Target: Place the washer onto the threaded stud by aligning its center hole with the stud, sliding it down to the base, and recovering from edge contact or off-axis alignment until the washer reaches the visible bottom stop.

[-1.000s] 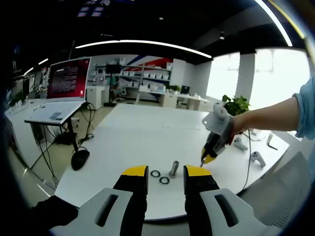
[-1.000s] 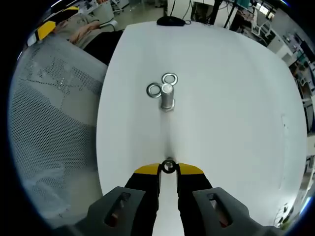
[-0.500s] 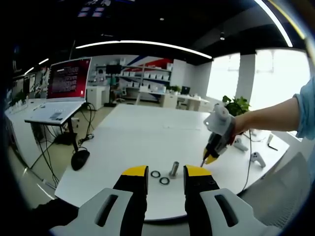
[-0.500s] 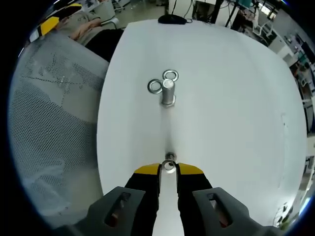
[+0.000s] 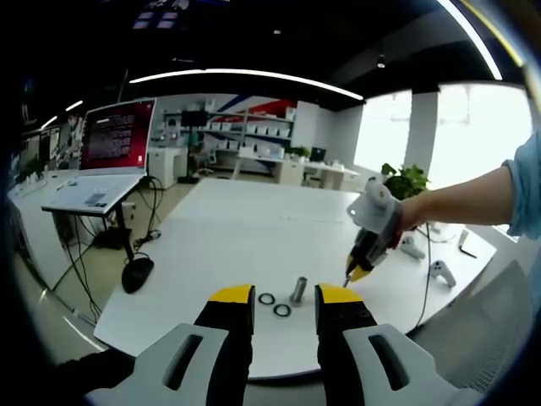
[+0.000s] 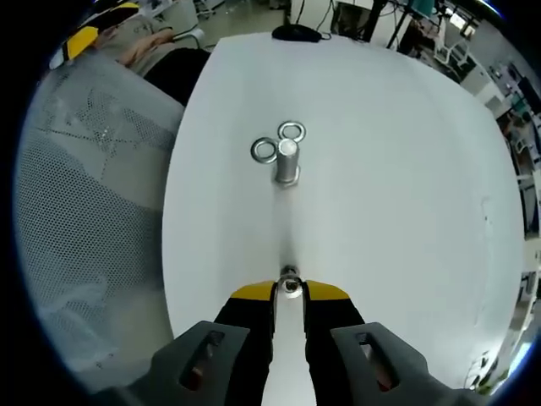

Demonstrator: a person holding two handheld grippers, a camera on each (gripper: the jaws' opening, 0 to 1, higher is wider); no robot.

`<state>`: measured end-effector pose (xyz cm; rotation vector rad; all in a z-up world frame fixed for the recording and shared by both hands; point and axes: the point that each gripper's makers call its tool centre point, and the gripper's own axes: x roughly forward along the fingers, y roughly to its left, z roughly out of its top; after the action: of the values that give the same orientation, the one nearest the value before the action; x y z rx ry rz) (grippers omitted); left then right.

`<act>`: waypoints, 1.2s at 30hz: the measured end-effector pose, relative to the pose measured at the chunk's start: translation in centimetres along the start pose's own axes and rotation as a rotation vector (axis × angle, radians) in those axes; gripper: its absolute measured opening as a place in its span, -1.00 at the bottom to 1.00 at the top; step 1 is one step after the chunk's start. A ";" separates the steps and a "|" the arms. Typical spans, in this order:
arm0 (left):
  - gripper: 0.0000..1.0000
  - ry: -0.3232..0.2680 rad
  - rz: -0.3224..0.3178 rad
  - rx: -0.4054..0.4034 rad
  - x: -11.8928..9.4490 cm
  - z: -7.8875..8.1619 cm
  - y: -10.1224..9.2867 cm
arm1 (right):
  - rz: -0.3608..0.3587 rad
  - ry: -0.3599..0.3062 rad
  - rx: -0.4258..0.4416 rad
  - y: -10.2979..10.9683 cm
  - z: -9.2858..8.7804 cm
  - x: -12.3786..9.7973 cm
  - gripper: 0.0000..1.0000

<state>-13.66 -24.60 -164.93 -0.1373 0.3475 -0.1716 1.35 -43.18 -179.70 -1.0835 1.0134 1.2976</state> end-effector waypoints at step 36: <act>-0.50 0.000 -0.005 -0.002 0.1 0.0 0.0 | -0.063 -0.119 0.009 0.3 0.8 2.2 -0.27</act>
<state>-13.58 -24.63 -164.91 -0.1401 0.3475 -0.1760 1.07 -41.98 -181.66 -1.0114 0.8882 1.2897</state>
